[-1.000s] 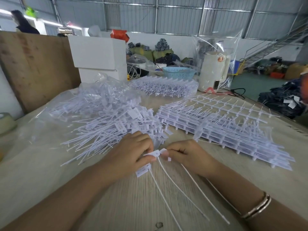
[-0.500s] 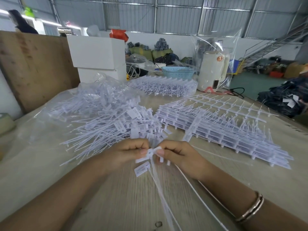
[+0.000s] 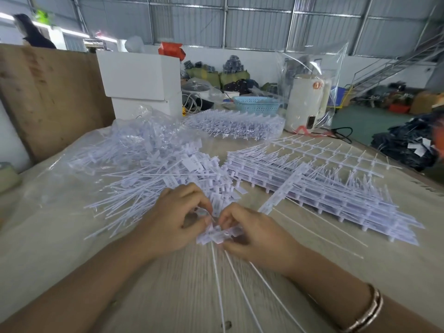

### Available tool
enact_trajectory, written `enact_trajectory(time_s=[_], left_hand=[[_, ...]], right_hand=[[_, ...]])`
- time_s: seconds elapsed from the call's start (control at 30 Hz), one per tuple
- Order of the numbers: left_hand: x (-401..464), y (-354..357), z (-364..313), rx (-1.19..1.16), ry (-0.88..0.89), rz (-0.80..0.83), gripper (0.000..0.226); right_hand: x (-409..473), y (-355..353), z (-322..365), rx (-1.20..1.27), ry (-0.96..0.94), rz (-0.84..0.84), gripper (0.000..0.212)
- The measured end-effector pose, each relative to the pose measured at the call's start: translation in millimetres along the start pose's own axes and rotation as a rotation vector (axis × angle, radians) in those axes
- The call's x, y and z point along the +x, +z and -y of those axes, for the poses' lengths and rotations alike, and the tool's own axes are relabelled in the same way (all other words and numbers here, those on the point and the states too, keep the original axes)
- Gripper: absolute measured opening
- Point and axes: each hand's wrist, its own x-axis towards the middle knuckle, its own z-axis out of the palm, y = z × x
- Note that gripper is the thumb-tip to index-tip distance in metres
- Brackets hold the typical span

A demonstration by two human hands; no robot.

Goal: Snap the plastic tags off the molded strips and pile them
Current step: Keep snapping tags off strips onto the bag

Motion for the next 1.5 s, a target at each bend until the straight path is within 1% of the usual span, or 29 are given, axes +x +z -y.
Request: enact_trajectory(time_s=[0.03, 0.1, 0.17, 0.23, 0.37, 0.43, 0.47, 0.53, 0.6, 0.67, 0.73, 0.8, 0.97, 1.07, 1.13, 1.2, 1.3, 1.37, 1.4, 1.5], left_hand=[[0.8, 0.4, -2.1, -0.071, 0.001, -0.031, 0.033], [1.0, 3.0, -7.5, -0.167, 0.036, -0.022, 0.034], [1.1, 7.4, -13.3, -0.108, 0.072, 0.010, 0.027], [2.2, 10.5, -16.9, -0.100, 0.060, 0.025, 0.025], [3.2, 7.3, -12.5, -0.273, 0.017, 0.023, 0.031], [2.1, 6.2, -10.3, -0.309, -0.015, 0.038, 0.035], [1.7, 7.0, -10.6, -0.314, -0.019, 0.043, 0.036], [1.3, 9.3, -11.5, -0.301, -0.006, 0.044, 0.033], [1.0, 11.0, -11.6, -0.278, 0.001, 0.048, 0.028], [1.0, 11.2, -9.1, -0.257, 0.004, 0.047, 0.028], [1.3, 10.4, -7.3, -0.209, 0.011, 0.034, 0.033], [2.4, 10.3, -7.8, -0.162, 0.021, 0.029, 0.035], [2.5, 10.1, -5.4, -0.006, 0.067, 0.031, 0.030], [1.3, 9.0, -6.2, 0.083, 0.098, 0.078, 0.026], [0.2, 8.2, -6.8, 0.063, 0.092, 0.090, 0.023], [-1.4, 6.2, -5.9, -0.001, 0.075, 0.082, 0.021], [-3.5, 2.1, -2.2, -0.005, 0.043, 0.065, 0.020], [-4.2, 1.0, -1.5, 0.028, 0.020, 0.058, 0.021], [-4.1, 0.9, -2.2, 0.023, 0.008, 0.054, 0.025], [-2.5, 3.1, -9.0, -0.080, -0.050, 0.010, 0.038]], right_hand=[[0.8, 0.6, 0.7, -0.027, -0.014, -0.031, 0.024], [2.9, 2.1, 3.5, -0.113, -0.062, -0.104, 0.027], [4.1, 3.7, 6.7, -0.186, -0.083, -0.151, 0.027], [4.1, 2.4, 7.8, -0.212, -0.094, -0.167, 0.028], [-0.3, -17.3, -2.8, -0.231, -0.079, -0.166, 0.036], [-3.3, -23.8, -9.8, -0.238, -0.051, -0.159, 0.034], [-3.2, -23.9, -12.3, -0.283, -0.047, -0.157, 0.032], [0.0, -19.4, -13.9, -0.401, -0.064, -0.161, 0.025], [4.2, -15.8, -13.4, -0.449, -0.083, -0.182, 0.017], [6.9, -15.6, -12.8, -0.439, -0.081, -0.201, 0.016], [6.7, -15.2, -12.2, -0.377, -0.056, -0.191, 0.020], [5.8, -13.9, -11.7, -0.330, -0.040, -0.173, 0.019], [6.1, -10.6, -13.9, -0.271, -0.005, -0.069, 0.023], [6.1, -11.3, -18.2, -0.193, 0.011, -0.104, 0.030], [5.8, -15.4, -21.3, -0.160, 0.020, -0.118, 0.025], [4.7, -18.8, -22.3, -0.103, 0.019, -0.075, 0.018], [3.4, -17.1, -20.6, -0.093, -0.017, -0.034, 0.020], [3.4, -13.2, -16.5, -0.135, -0.046, -0.060, 0.023], [3.5, -11.6, -14.1, -0.172, -0.058, -0.089, 0.024], [4.4, -9.1, -6.1, -0.306, -0.097, -0.233, 0.032]])
